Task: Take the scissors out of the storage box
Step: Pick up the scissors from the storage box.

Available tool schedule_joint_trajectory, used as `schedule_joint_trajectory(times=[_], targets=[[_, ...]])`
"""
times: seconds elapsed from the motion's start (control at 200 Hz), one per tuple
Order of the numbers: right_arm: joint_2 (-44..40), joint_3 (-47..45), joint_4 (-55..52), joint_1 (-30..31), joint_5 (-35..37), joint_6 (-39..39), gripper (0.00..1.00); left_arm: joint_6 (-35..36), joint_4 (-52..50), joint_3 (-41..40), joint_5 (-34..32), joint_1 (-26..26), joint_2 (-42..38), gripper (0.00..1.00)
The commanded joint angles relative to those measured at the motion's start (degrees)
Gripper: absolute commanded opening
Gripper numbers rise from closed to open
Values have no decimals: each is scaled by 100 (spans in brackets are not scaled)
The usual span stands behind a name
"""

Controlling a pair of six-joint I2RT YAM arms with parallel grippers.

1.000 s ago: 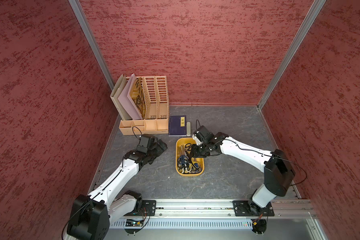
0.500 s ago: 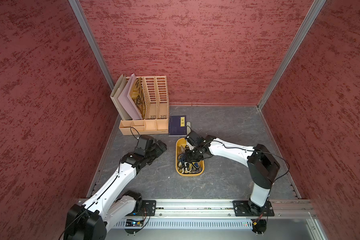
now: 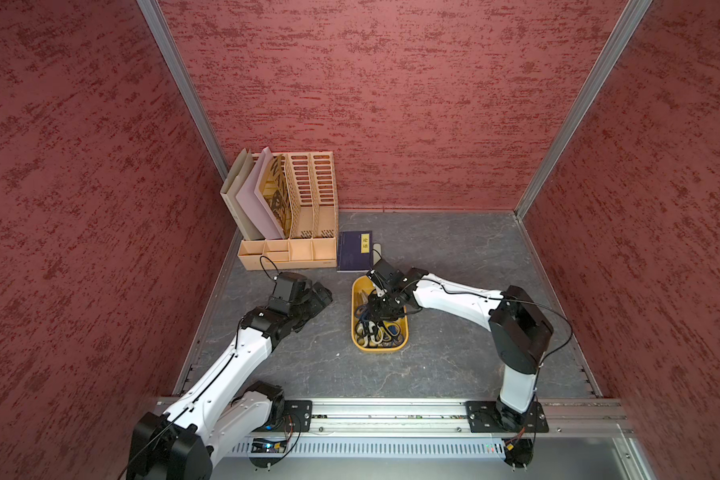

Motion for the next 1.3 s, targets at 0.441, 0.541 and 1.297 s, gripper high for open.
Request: schedule_joint_trajectory(times=[0.441, 0.541, 1.297], targets=[[321, 287, -272, 53, 573, 500, 18, 269, -102, -3, -138, 30, -127, 100], [205, 265, -259, 52, 636, 475, 8, 270, -89, -1, -146, 45, -143, 100], [-468, 1395, -1517, -1147, 1055, -4190, 0, 656, 331, 532, 161, 118, 877, 100]])
